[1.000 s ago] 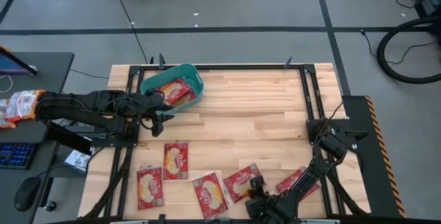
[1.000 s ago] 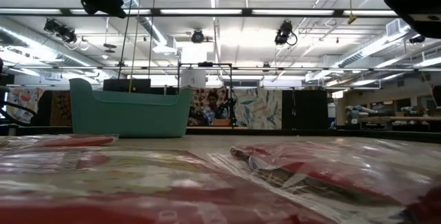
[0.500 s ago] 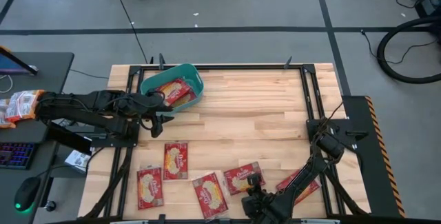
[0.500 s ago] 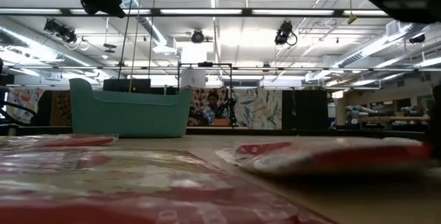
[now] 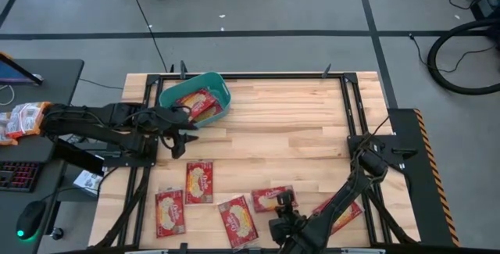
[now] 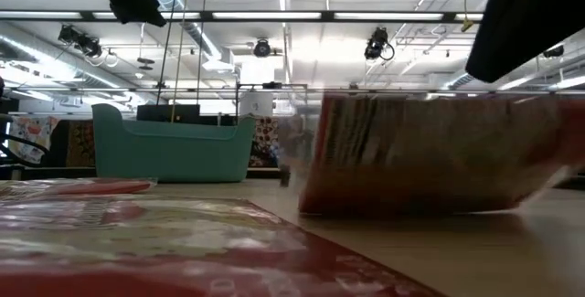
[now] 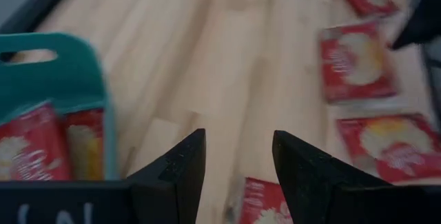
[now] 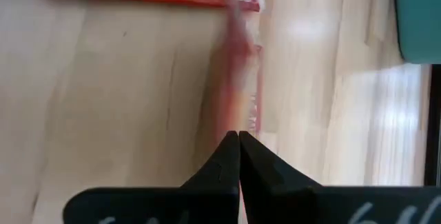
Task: Sort popcorn bags into baskets
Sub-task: Put the popcorn bag into the bin
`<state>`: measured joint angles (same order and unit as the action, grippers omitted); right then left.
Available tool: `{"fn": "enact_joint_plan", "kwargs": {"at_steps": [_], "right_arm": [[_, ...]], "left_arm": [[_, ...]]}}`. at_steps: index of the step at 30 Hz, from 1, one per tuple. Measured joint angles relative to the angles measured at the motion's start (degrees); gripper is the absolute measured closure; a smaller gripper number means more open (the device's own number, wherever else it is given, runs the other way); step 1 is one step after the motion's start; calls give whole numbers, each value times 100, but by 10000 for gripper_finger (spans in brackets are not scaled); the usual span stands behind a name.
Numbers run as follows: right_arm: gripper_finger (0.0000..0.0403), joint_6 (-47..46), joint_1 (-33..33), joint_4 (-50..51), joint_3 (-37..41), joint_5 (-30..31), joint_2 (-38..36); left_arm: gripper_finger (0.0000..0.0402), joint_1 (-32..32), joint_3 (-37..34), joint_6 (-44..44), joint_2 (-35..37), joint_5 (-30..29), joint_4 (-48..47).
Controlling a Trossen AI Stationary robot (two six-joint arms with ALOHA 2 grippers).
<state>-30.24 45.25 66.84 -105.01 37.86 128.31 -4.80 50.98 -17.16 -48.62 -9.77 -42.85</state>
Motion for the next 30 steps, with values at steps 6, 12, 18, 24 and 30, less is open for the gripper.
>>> {"fn": "enact_joint_plan", "kwargs": {"at_steps": [6, 12, 18, 24, 30], "right_arm": [[401, -148, -128, -93, 81, -141, 0], [363, -612, -164, -274, 164, -454, 1], [287, -579, -166, -966, 218, -770, -2], [226, -623, -200, -1622, 698, -759, -4], [203, -529, -220, -1967, 1094, -746, 1]], "left_arm": [[230, -209, 2, 149, -470, 305, 94], [230, -570, 2, 370, -1163, 311, 335], [230, -601, 2, 495, -1449, 292, 384], [230, -601, 2, 495, -1361, 213, 356], [230, -601, 2, 439, -1094, 211, 284]]}}
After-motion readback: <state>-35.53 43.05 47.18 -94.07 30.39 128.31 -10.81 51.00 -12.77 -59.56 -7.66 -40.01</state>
